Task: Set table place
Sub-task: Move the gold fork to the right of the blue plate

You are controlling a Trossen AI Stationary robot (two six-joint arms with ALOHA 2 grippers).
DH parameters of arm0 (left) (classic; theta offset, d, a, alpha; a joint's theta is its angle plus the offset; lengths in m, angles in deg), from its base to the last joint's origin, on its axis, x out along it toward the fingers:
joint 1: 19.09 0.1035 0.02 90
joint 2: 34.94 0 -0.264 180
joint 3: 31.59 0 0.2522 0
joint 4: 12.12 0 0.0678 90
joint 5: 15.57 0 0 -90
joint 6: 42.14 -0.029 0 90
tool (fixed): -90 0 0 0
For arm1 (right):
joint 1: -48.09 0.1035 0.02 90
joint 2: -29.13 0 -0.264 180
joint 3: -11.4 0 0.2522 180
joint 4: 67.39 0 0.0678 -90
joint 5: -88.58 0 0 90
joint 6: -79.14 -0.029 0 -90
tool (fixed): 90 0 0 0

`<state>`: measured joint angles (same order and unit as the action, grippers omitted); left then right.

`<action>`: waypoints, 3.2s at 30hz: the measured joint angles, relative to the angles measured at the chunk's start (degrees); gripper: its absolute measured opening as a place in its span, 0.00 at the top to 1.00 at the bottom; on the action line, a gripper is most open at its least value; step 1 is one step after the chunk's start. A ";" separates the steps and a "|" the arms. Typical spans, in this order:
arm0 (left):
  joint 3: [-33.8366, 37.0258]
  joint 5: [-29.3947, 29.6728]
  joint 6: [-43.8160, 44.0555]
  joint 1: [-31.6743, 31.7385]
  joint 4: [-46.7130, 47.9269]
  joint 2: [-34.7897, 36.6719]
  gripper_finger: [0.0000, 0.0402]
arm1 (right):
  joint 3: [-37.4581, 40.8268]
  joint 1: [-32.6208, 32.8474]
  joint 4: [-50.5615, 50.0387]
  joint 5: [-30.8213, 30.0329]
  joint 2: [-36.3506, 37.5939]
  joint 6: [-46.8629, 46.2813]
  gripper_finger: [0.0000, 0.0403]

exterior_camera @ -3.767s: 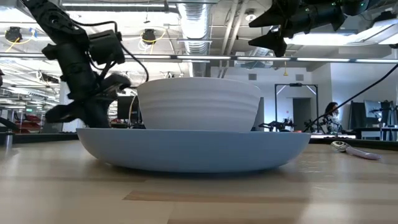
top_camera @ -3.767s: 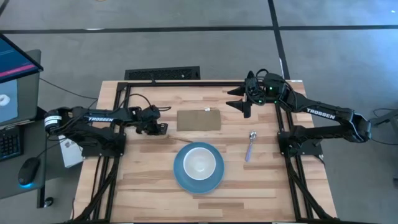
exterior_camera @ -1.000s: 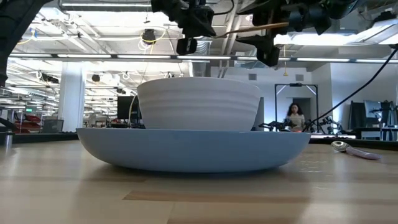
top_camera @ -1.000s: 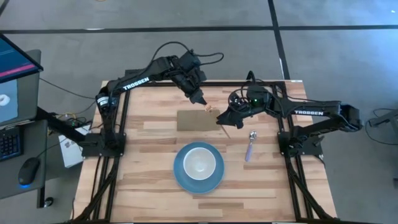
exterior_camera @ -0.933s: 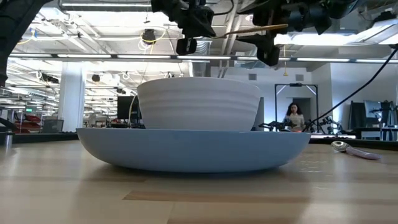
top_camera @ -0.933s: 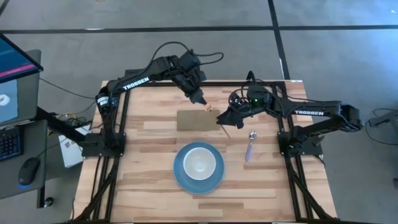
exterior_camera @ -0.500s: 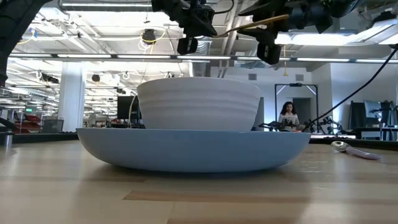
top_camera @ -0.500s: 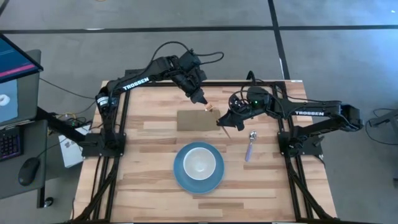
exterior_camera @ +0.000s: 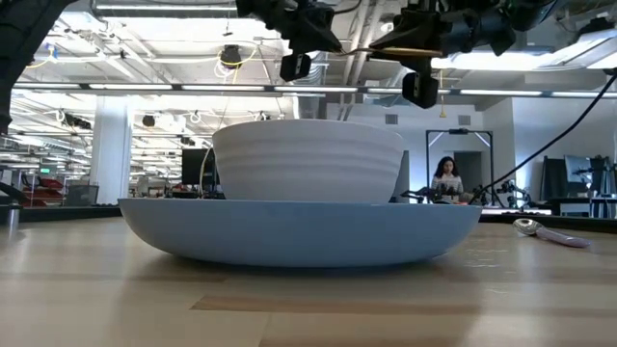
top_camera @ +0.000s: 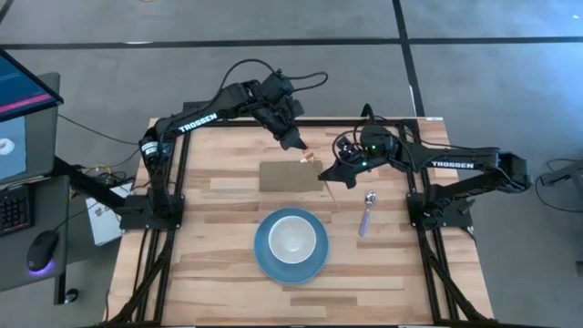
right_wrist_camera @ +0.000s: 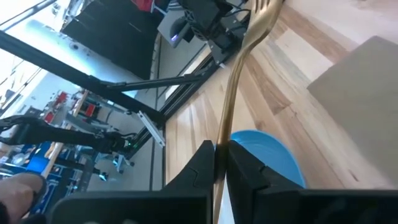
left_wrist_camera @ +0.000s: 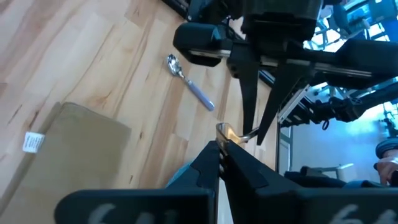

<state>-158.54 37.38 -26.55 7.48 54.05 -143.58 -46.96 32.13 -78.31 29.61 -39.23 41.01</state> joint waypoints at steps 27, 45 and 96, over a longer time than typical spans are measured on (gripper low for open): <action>-7.64 0.09 -6.74 6.41 12.83 0.07 0.95 | -0.32 -1.51 -3.18 2.57 0.15 -0.22 0.90; -14.60 16.89 -14.93 11.56 25.17 9.10 0.95 | -0.17 0.56 -20.25 -0.23 8.72 -10.07 0.90; 80.19 26.06 7.65 -1.65 -43.16 70.34 0.58 | 27.84 46.04 8.42 -62.52 9.95 -60.35 0.90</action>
<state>-78.34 63.45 -18.89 5.83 10.90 -73.24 -19.12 78.17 -69.89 -32.91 -29.28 -19.34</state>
